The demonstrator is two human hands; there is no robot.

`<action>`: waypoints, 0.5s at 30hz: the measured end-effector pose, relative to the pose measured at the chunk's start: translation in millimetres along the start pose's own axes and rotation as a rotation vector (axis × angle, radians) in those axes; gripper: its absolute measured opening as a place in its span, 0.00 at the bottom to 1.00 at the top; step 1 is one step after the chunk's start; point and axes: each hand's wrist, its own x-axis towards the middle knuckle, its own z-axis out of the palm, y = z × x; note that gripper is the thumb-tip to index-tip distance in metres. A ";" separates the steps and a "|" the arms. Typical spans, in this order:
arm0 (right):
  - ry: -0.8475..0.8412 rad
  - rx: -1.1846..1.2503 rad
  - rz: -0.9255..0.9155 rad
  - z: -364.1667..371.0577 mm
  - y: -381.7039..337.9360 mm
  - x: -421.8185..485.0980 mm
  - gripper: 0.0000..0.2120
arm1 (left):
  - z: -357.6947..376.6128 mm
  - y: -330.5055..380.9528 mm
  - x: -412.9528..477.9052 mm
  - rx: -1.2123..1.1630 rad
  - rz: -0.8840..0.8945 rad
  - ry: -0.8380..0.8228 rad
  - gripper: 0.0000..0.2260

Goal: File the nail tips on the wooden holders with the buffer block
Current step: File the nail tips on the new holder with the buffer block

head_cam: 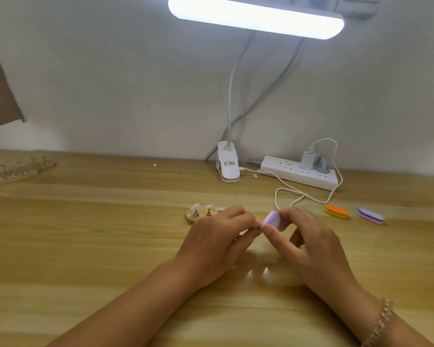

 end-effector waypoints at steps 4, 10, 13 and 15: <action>-0.041 -0.001 -0.080 3.1 -5.5 -3.0 0.18 | -0.8 -1.9 -0.9 0.027 0.018 0.000 0.09; 0.003 -0.017 -0.015 0.3 -2.2 -0.1 0.19 | 0.7 0.3 -0.4 0.048 0.047 -0.017 0.10; -0.036 -0.027 -0.107 4.5 -6.7 -3.8 0.16 | 0.5 -2.1 -1.0 0.065 0.032 -0.040 0.11; -0.023 0.029 -0.046 3.0 -3.6 -0.9 0.17 | 2.2 -2.5 -0.7 0.054 0.012 -0.052 0.10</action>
